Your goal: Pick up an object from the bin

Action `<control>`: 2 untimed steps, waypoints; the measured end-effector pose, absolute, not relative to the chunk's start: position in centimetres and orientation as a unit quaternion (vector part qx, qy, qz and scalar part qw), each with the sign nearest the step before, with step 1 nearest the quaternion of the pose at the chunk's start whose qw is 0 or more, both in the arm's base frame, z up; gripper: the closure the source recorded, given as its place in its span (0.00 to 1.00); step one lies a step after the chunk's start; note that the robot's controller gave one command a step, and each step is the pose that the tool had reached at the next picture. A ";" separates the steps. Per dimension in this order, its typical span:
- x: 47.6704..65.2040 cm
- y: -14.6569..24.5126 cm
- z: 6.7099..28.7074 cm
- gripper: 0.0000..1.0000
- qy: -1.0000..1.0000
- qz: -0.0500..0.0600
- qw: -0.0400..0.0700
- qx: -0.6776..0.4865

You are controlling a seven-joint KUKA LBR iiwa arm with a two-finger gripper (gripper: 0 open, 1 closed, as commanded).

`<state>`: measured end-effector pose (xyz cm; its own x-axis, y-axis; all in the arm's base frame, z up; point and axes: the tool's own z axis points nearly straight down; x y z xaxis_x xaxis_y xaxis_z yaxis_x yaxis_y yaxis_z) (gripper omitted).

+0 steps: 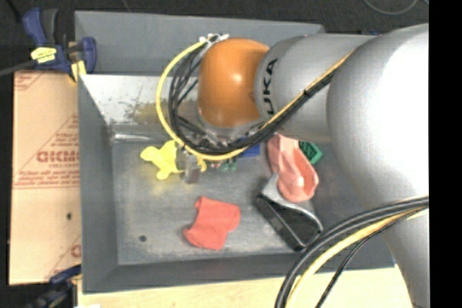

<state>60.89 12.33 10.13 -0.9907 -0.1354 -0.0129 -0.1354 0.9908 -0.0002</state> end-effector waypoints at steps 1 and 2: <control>61.7 11.1 15.6 1.00 0.999 0.002 0.009 -0.053; 61.7 11.1 15.6 1.00 0.999 0.002 0.009 -0.053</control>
Offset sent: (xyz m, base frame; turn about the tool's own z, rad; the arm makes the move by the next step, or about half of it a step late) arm 0.0000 0.0000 0.0000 0.0000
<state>61.72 11.10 15.62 -0.9943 -0.1053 -0.0180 -0.1053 0.9944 0.0029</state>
